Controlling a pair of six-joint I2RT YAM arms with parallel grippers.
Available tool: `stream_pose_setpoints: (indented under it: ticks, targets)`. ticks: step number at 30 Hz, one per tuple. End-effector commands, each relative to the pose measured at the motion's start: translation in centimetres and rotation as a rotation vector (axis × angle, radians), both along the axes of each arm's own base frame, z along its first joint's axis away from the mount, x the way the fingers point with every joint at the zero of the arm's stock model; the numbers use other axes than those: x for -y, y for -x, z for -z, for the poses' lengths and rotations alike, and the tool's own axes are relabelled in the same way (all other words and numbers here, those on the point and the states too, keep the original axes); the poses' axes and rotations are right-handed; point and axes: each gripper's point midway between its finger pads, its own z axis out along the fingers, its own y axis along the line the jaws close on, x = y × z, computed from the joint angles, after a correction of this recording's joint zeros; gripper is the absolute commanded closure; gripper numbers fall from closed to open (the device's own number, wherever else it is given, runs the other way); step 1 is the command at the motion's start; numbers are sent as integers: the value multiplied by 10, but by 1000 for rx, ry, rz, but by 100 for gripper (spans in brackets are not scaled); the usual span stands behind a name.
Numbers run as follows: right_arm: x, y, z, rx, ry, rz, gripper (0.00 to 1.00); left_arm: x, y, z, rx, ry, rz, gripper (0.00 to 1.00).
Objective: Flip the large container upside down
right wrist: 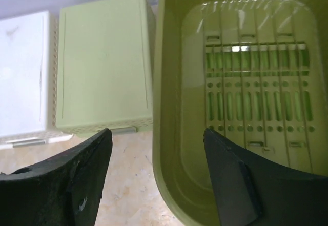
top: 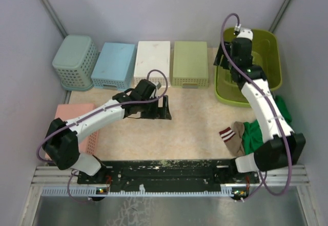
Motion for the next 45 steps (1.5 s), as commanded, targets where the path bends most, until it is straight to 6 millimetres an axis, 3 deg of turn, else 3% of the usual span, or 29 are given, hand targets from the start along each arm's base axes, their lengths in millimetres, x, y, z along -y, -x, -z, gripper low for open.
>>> stream_pose_setpoints:
  ticks: [1, 6, 8, 12, 13, 14, 17, 23, 26, 29, 33, 37, 40, 45]
  targets:
    - [-11, -31, 7, -75, 20, -79, 27, 32, 7, -28, 42, 158, 70, 0]
    - [-3, -74, 40, -150, 38, -45, 27, 29, 13, -27, 45, 132, 82, 0]
    - [0, -88, 57, -193, 47, -26, 34, 27, 15, -28, 51, 127, 84, 0]
    - [-3, -99, 57, -192, 45, -36, 72, 21, 18, -30, 61, 122, 72, 0]
    - [-1, -98, 50, -183, 46, -29, 87, 19, 18, -30, 64, 122, 67, 0]
    - [1, -95, 39, -164, 46, -16, 100, 18, 18, -31, 68, 123, 62, 0]
    - [12, -80, -11, -57, 60, 24, 100, 14, 19, -31, 81, 121, 54, 0]
    - [40, -10, -159, 241, 86, 99, 100, 16, 14, -32, 96, 113, 61, 0]
    - [33, 32, -217, 385, 36, 35, 100, 18, 7, -41, 126, 111, 54, 0]
    - [6, 73, -247, 484, -56, -128, 100, 7, -14, -64, 218, 77, -10, 0]
    - [-32, 119, -247, 523, -217, -342, 100, -36, -47, -109, 309, 77, -152, 0]
    - [-76, 165, -232, 523, -470, -580, 100, -109, -75, -157, 409, 152, -370, 0]
    - [-103, 188, -208, 482, -712, -735, 100, -141, -73, -187, 473, 189, -496, 0]
    - [-122, 210, -174, 434, -1018, -861, 100, -165, -56, -224, 572, 256, -613, 0]
